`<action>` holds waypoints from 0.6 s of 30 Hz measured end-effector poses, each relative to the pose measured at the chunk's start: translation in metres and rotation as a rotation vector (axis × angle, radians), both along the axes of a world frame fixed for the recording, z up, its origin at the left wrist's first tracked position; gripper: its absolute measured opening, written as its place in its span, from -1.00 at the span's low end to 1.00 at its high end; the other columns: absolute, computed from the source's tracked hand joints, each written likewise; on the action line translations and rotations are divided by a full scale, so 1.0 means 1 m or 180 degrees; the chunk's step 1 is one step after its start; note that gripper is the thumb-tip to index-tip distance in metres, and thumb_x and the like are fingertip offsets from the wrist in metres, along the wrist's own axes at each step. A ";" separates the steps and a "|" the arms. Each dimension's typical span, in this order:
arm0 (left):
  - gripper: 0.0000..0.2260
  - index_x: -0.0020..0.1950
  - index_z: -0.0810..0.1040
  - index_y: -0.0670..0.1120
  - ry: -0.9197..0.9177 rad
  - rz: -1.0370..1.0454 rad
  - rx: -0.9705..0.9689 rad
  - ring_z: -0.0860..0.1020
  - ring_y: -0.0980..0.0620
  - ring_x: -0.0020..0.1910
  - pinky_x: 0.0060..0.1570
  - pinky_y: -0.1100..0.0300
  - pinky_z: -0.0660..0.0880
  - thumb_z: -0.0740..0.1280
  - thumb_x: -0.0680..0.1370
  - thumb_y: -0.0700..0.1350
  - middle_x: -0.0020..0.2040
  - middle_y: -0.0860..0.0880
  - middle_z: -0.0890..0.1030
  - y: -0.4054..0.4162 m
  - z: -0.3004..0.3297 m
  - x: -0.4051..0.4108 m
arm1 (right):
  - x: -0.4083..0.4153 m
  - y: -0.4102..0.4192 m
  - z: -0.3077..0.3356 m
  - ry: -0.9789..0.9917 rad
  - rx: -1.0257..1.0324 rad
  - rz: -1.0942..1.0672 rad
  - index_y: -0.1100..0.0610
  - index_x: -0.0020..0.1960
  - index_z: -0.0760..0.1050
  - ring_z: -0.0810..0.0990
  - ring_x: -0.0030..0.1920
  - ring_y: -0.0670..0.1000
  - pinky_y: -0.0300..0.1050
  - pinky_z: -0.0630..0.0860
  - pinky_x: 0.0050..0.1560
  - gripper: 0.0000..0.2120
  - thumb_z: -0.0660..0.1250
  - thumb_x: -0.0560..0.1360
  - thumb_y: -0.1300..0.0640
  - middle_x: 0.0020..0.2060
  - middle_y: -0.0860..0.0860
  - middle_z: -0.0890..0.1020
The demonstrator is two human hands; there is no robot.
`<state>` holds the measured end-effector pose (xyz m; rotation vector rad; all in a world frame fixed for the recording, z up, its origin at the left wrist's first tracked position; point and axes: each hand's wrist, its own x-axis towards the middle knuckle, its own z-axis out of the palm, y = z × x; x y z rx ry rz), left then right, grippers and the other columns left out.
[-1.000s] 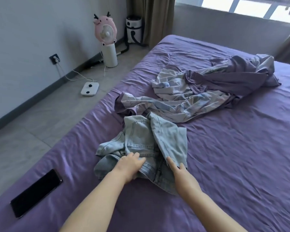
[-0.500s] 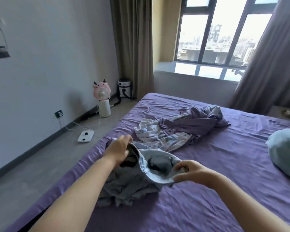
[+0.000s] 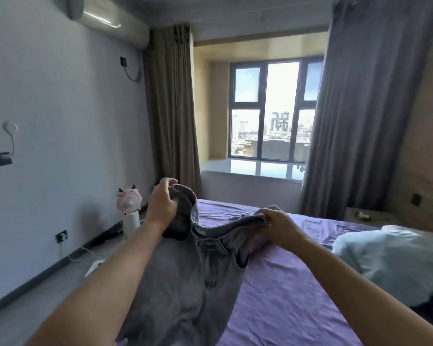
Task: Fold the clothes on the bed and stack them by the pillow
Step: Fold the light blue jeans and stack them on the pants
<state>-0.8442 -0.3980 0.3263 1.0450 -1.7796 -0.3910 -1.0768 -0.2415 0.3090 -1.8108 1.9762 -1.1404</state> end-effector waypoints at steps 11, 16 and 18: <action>-0.89 -0.06 0.56 -0.21 0.0257 -0.0199 -0.0201 0.47 -0.02 -0.21 -0.32 0.30 0.33 0.36 0.53 -0.16 -0.20 -0.09 0.55 0.053 0.086 -0.008 | -0.052 0.072 0.081 -0.0950 -0.1425 -0.0801 0.18 -0.07 0.54 0.53 -0.15 0.01 -0.18 0.45 -0.16 -0.95 0.37 0.46 0.25 -0.18 0.09 0.60; -0.92 -0.02 0.55 -0.07 0.0963 -0.0789 -0.0072 0.52 0.06 -0.20 -0.19 0.24 0.45 0.28 0.57 -0.21 -0.19 0.01 0.57 0.062 0.101 -0.029 | -0.054 0.087 0.108 -0.1035 -0.1962 -0.1030 0.21 -0.03 0.50 0.54 -0.14 0.01 -0.09 0.47 -0.10 -0.85 0.36 0.49 0.13 -0.15 0.15 0.60; -0.91 0.03 0.54 -0.05 0.1206 -0.0958 0.0085 0.54 0.04 -0.15 -0.13 0.18 0.50 0.27 0.58 -0.19 -0.17 0.03 0.57 0.064 0.106 -0.036 | -0.050 0.094 0.120 -0.0996 -0.2198 -0.1075 0.09 0.00 0.47 0.55 -0.11 -0.05 -0.12 0.47 -0.05 -0.89 0.35 0.51 0.11 -0.14 0.02 0.60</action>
